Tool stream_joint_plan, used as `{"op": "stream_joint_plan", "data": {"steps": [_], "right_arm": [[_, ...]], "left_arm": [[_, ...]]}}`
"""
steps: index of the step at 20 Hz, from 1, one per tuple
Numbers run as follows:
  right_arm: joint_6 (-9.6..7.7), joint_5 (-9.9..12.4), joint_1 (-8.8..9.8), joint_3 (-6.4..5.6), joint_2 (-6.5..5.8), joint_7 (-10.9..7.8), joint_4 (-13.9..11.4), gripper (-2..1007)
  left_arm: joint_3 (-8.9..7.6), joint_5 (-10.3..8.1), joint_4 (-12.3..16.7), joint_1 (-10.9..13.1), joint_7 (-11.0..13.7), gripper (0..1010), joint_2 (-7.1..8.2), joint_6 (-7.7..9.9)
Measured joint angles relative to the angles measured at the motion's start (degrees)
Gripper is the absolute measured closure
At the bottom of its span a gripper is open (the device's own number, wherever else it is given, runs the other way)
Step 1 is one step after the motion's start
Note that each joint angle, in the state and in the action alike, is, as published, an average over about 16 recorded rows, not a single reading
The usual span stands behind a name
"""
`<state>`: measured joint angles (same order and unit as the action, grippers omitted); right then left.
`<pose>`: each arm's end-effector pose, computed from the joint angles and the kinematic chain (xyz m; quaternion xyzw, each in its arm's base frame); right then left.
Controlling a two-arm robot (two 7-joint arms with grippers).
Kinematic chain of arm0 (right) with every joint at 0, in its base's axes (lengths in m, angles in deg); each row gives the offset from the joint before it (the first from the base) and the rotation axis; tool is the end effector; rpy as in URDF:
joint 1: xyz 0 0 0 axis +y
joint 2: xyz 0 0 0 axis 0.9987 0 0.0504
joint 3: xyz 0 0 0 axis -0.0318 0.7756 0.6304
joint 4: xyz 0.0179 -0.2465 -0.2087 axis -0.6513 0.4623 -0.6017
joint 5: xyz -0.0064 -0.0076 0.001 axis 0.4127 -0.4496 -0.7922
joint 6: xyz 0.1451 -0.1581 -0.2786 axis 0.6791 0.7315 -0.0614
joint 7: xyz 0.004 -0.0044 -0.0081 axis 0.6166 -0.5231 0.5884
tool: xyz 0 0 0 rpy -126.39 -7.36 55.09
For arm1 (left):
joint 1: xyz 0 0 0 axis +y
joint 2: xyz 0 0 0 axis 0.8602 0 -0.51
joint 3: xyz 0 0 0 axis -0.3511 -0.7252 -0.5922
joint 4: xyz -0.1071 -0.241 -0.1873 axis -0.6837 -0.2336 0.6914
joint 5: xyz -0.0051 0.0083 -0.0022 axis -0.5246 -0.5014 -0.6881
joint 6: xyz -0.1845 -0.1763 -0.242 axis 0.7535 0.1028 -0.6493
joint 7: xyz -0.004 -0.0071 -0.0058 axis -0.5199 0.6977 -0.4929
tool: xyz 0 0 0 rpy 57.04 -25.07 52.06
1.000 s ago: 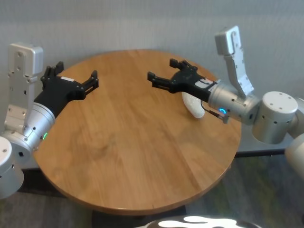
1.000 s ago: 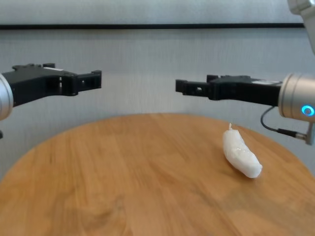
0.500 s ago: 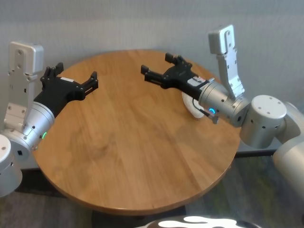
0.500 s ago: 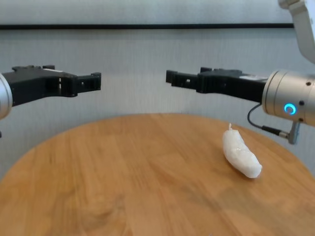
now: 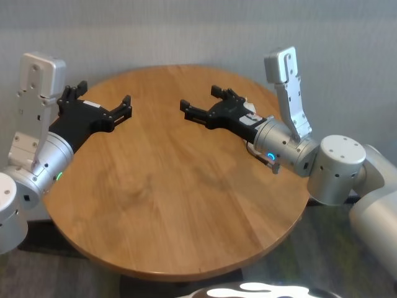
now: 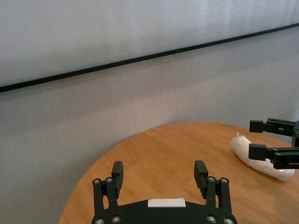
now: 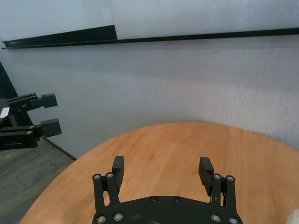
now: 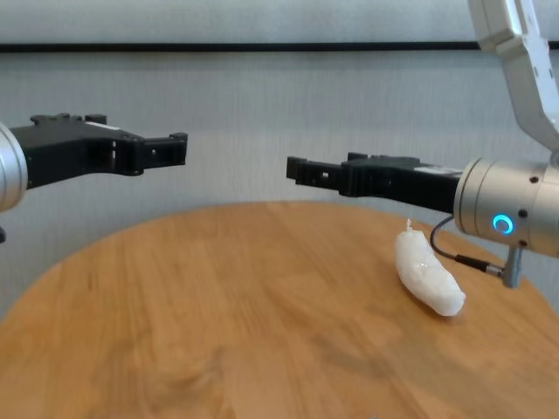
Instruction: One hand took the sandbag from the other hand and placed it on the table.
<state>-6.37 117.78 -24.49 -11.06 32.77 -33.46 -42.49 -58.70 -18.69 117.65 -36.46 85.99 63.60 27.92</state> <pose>0.4845 0.0410 -0.2844 -0.0171 0.0541 -0.3980 0.9156 0.3867 0.0091 -0.2416 0.0513 -0.0507 0.5651 0.8219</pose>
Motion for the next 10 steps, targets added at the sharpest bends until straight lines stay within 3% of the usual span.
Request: {"op": "stream_joint_plan", "data": {"steps": [10], "right_arm": [[0.06,-0.60,0.96,-0.81,0.81,-0.98,0.49,2]], "left_arm": [[0.67,2.51,0.04,-0.49,1.90,10,0.55,0.15]]}}
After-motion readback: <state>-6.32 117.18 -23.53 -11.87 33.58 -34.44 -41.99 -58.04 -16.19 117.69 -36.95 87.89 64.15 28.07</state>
